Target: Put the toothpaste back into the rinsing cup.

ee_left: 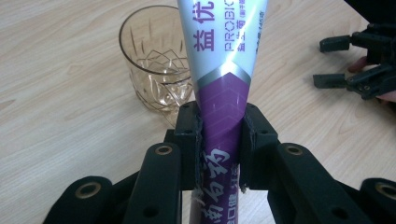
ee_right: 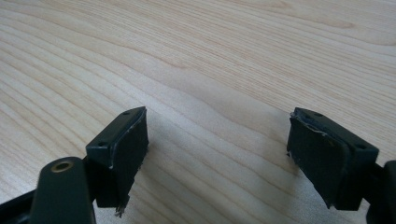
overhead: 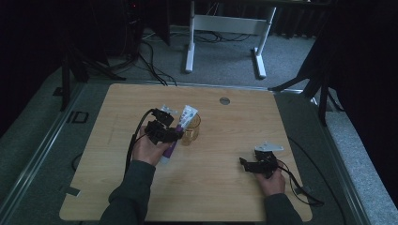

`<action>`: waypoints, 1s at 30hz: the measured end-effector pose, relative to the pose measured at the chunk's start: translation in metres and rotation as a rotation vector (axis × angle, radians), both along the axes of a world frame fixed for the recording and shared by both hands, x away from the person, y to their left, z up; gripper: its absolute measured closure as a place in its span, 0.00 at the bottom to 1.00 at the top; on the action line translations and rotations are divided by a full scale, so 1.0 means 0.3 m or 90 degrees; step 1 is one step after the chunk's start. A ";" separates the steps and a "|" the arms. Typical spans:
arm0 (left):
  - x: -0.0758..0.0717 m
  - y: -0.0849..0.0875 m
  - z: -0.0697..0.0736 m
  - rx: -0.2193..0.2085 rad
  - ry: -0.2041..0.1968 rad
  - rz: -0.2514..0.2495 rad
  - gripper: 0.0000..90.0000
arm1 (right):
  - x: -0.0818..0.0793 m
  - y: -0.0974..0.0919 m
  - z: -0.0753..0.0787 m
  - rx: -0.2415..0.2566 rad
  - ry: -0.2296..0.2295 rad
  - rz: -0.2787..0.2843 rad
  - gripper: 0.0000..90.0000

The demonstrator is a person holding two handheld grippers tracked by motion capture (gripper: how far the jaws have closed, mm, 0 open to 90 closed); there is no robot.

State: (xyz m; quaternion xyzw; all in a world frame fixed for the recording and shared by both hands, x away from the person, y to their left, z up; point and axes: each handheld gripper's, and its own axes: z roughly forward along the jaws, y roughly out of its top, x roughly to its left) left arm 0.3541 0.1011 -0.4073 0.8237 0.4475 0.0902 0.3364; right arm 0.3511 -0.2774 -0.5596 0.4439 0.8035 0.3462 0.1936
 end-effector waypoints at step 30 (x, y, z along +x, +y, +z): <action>0.025 0.043 0.023 -0.030 -0.092 0.051 0.80 | 0.000 0.000 0.000 0.000 0.000 0.000 0.23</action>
